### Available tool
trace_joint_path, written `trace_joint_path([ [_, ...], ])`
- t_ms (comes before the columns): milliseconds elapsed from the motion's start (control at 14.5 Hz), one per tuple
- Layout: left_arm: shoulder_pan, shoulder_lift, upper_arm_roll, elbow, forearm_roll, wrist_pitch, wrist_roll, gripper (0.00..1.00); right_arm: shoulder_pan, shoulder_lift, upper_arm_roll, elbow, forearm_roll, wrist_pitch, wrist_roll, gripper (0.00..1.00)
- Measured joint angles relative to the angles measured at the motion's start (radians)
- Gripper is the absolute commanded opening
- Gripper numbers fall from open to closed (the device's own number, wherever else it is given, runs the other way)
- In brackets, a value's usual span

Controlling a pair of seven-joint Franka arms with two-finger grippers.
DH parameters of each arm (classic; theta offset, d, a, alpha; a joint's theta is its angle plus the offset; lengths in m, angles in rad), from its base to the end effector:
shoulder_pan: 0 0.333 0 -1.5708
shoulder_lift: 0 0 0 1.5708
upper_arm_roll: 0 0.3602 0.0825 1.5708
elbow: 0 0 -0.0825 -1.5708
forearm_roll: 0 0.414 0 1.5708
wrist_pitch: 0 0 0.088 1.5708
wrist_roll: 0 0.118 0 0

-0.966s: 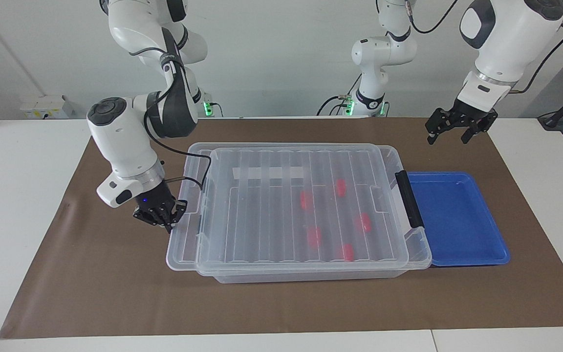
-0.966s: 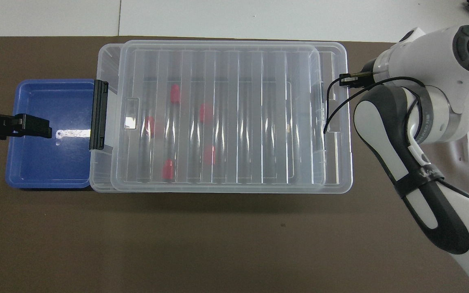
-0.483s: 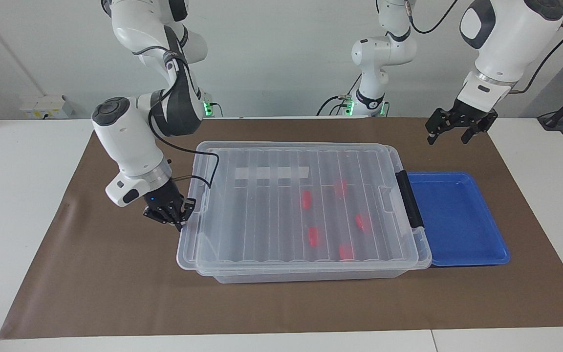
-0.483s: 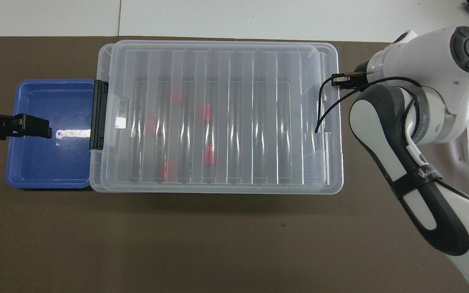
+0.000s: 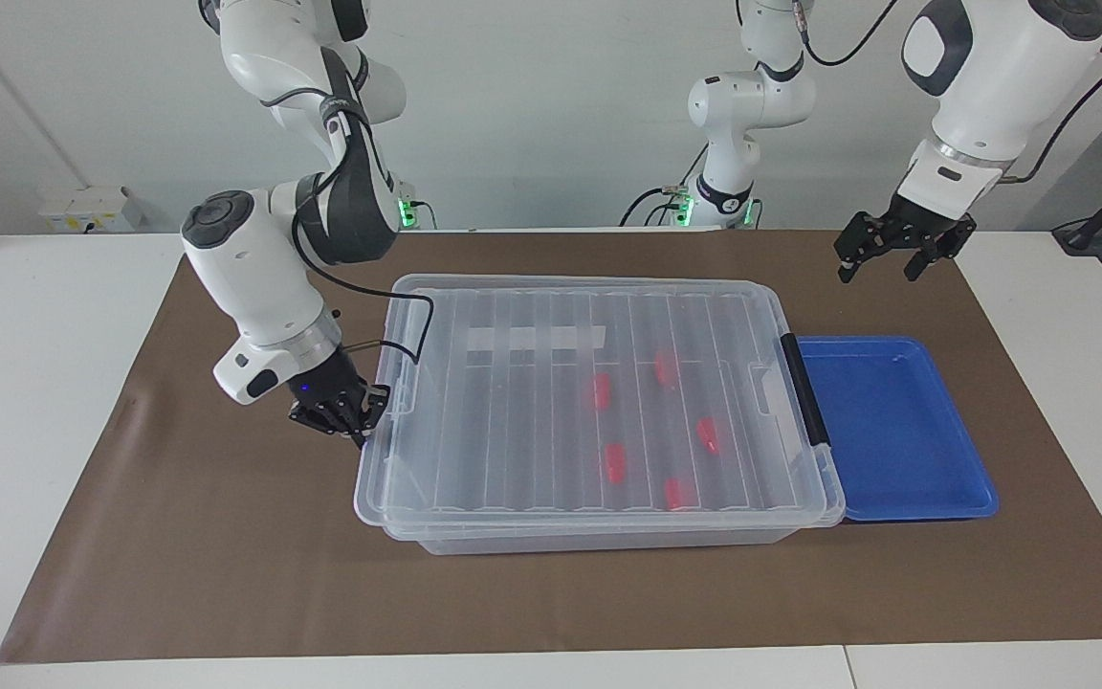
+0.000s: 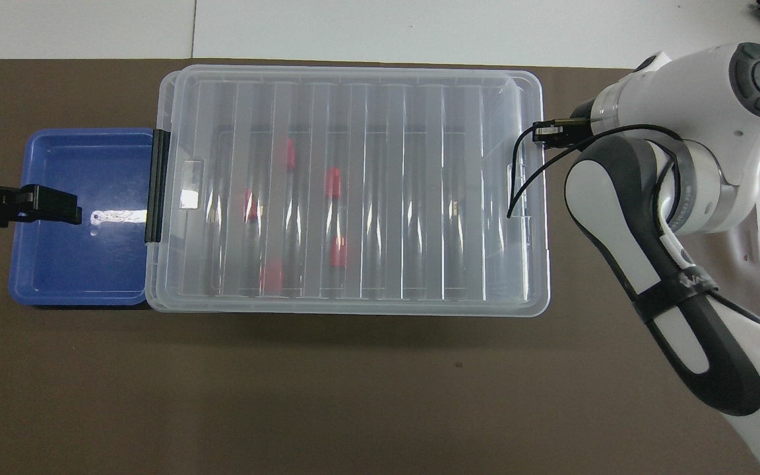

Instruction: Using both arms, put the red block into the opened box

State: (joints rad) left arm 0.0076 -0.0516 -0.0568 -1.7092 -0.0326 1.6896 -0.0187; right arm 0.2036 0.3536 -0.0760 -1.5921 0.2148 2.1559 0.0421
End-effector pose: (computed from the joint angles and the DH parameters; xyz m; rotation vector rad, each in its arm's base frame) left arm 0.5743 -0.0326 0.6281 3.1104 -0.0422 0.0481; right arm 0.7203 0.1102 0.4719 -2.9451 0.0101 -0.2908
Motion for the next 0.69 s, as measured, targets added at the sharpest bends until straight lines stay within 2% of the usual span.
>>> trace_joint_path([
  [69,-0.005,0.000,0.004,0.000,0.001,0.000,0.000,1.00,-0.001,-0.001,-0.002,0.000,0.000,-0.013,0.000,0.28],
  [138,-0.005,0.000,0.005,0.000,0.005,0.000,0.000,1.00,-0.001,-0.002,-0.006,0.000,-0.001,-0.038,0.000,0.99],
  [276,-0.005,0.000,0.005,0.000,0.014,0.000,0.000,1.00,-0.003,-0.011,-0.018,0.002,-0.047,-0.072,0.000,1.00],
  [483,-0.005,0.000,0.006,0.000,0.015,0.000,0.000,1.00,-0.018,-0.069,-0.022,0.006,-0.201,-0.142,0.000,1.00],
  [690,-0.006,0.000,0.006,0.000,0.016,0.001,0.000,1.00,-0.048,-0.157,-0.026,0.009,-0.225,-0.253,0.000,1.00],
])
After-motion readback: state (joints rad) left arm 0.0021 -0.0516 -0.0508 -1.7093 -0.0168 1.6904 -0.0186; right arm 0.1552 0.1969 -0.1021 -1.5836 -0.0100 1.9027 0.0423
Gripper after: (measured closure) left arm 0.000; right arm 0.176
